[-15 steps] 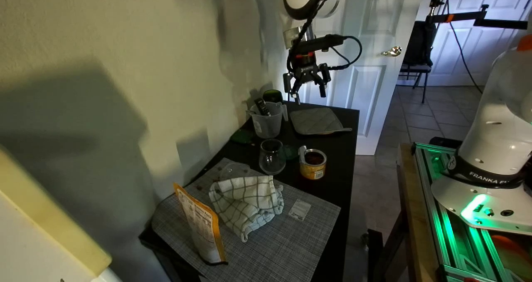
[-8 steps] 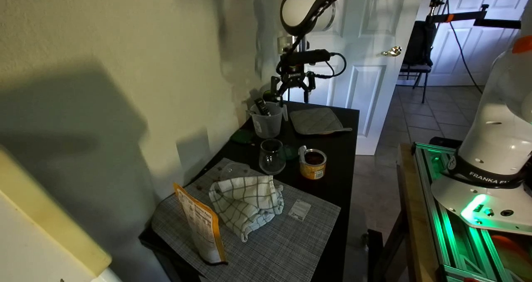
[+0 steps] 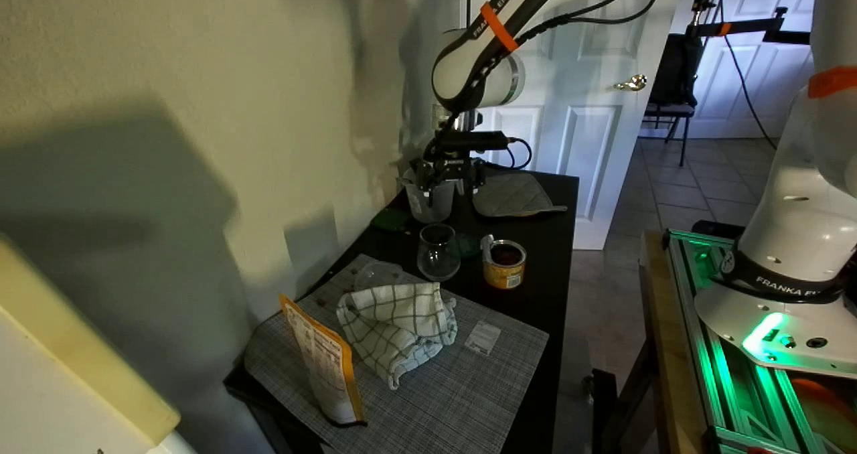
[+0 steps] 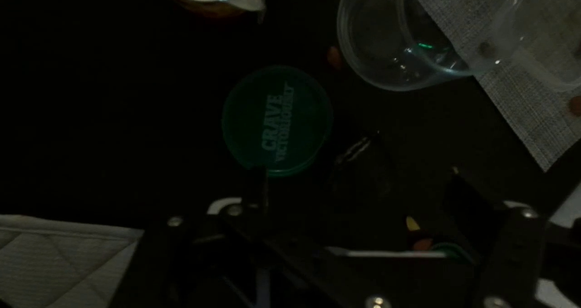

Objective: Put the black object in the jar

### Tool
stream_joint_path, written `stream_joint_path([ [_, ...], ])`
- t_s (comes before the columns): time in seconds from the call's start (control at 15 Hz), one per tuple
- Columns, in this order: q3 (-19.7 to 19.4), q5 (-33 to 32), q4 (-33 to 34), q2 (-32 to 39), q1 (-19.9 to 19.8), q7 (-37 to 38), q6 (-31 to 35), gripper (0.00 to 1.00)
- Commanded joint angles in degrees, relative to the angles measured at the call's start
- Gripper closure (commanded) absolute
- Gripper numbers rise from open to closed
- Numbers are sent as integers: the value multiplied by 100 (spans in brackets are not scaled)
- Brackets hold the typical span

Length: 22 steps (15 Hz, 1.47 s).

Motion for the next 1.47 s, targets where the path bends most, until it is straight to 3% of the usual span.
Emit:
stream_joint_path([
  [0.0, -60, 82, 168, 364, 172, 74, 169, 0],
  [0.87, -385, -279, 1007, 1411, 623, 673, 232, 0],
  [0.93, -424, -333, 1058, 1465, 667, 737, 217, 9],
  [1.0, -450, -374, 1094, 1509, 696, 780, 210, 26],
  [1.4, -640, -730, 1185, 1560, 876, 1130, 178, 72],
])
